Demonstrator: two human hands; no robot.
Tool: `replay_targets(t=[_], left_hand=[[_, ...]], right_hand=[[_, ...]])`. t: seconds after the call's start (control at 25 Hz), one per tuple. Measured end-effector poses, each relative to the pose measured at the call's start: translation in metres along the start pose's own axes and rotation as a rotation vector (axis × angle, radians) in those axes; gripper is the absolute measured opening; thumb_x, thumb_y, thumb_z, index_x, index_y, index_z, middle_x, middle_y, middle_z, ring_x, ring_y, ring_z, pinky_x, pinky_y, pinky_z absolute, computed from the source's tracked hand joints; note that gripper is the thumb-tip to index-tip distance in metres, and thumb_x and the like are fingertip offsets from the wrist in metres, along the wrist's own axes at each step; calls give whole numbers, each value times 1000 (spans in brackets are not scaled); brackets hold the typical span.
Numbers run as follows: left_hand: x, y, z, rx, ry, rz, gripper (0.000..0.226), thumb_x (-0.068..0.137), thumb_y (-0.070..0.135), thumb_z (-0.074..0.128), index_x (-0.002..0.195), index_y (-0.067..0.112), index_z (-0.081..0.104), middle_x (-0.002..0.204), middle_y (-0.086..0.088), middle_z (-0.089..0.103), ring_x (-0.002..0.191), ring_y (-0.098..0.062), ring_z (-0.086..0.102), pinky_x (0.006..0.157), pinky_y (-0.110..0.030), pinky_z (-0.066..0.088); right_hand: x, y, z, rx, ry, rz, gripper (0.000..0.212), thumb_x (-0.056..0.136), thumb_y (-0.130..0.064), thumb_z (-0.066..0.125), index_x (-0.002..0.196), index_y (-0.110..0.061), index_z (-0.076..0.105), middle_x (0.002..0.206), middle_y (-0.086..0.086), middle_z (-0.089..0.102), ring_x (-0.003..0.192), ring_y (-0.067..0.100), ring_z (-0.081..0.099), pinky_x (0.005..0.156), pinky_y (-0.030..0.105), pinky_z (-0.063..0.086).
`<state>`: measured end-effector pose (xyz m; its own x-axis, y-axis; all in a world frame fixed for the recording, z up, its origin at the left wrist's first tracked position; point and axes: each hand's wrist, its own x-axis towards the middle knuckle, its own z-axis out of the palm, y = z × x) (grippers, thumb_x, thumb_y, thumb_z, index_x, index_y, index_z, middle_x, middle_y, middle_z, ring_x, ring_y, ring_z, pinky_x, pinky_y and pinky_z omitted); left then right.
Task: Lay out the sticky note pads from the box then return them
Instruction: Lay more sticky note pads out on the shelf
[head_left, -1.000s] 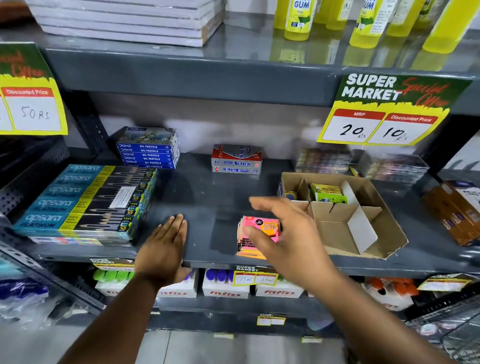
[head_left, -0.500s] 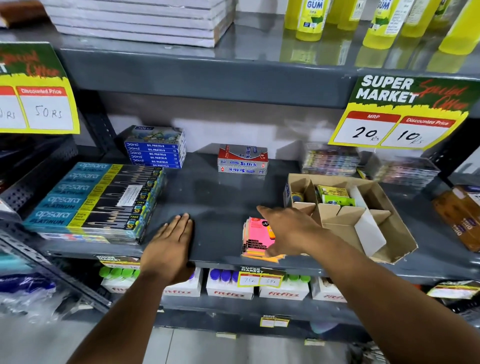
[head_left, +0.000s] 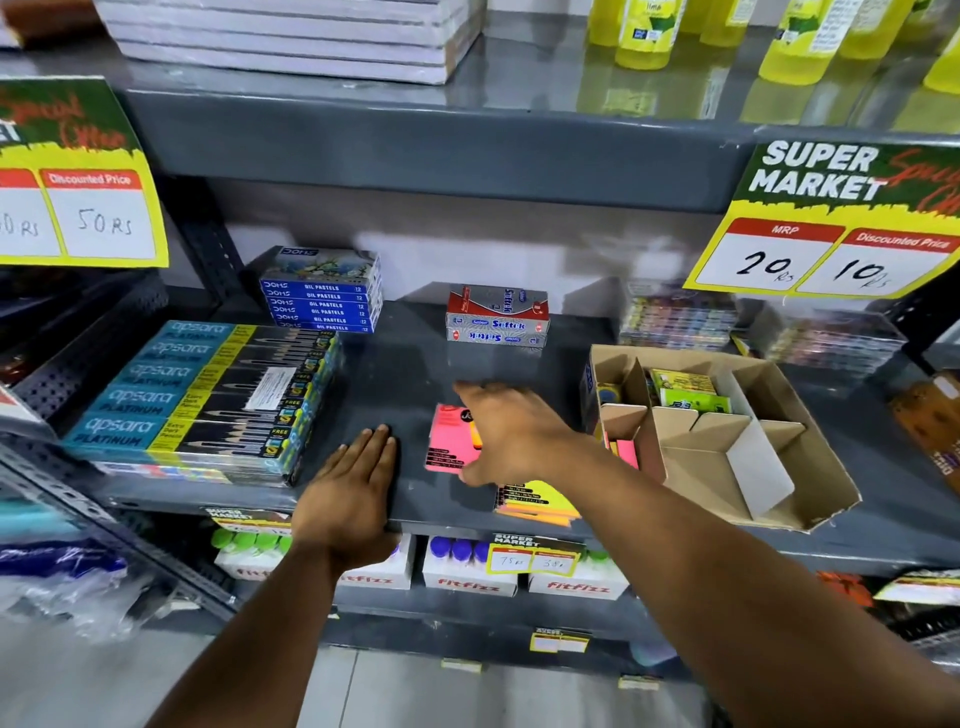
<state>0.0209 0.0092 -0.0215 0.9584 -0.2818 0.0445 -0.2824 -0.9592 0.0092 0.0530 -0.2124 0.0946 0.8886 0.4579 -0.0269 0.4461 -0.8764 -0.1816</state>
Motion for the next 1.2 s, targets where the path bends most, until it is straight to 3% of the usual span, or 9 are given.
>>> replay_targets(t=[0.16,0.36,0.6,0.72,0.84,1.0,1.2], left_hand=[[-1,1,-1,-21,14,8,109,53,53,64,145,7,25,156,-10,23,143,-25,21,115,-40,17],[0,1,0,-39,25,8,109,53,51,67,144,8,27,155,-10,24,141,-26,24,114,-41,20],[2,0,1,-13,6,1,111,62,56,64,148,12,9,159,-4,6,145,-20,6,117,-34,5],[2,-1,2,6,6,-5,110,65,58,61,148,13,4,160,-3,1,145,-18,1,117,-32,2],[2,1,1,25,17,-7,107,70,56,63,148,13,4,160,-5,2,145,-20,3,117,-33,3],[2,4,-2,13,35,-4,90,82,47,56,148,10,7,159,-6,2,145,-21,2,118,-34,3],[2,3,-2,-5,17,-7,88,83,42,59,148,11,7,159,-7,5,145,-22,5,119,-36,7]], right_hand=[[11,-13,22,-12,-55,19,89,59,-38,81,134,-14,39,117,12,60,106,32,57,89,39,47],[17,-12,38,-18,-77,32,88,59,-42,82,130,-12,41,120,12,61,108,32,55,93,38,44],[6,-2,24,30,-71,0,102,61,-51,81,142,-14,30,137,13,51,122,33,47,100,42,40],[-13,30,-4,-60,-99,-45,94,54,-57,80,131,-19,43,129,8,59,115,30,52,94,40,42],[-35,46,-3,-234,-193,-41,93,52,-57,83,127,-20,43,122,4,62,109,27,56,91,38,41],[-38,49,6,-173,-189,-7,96,54,-49,86,133,-22,38,130,4,58,114,27,54,93,39,44],[-20,58,-9,-46,-232,30,115,57,-49,85,148,-24,20,143,5,47,122,27,48,86,34,44]])
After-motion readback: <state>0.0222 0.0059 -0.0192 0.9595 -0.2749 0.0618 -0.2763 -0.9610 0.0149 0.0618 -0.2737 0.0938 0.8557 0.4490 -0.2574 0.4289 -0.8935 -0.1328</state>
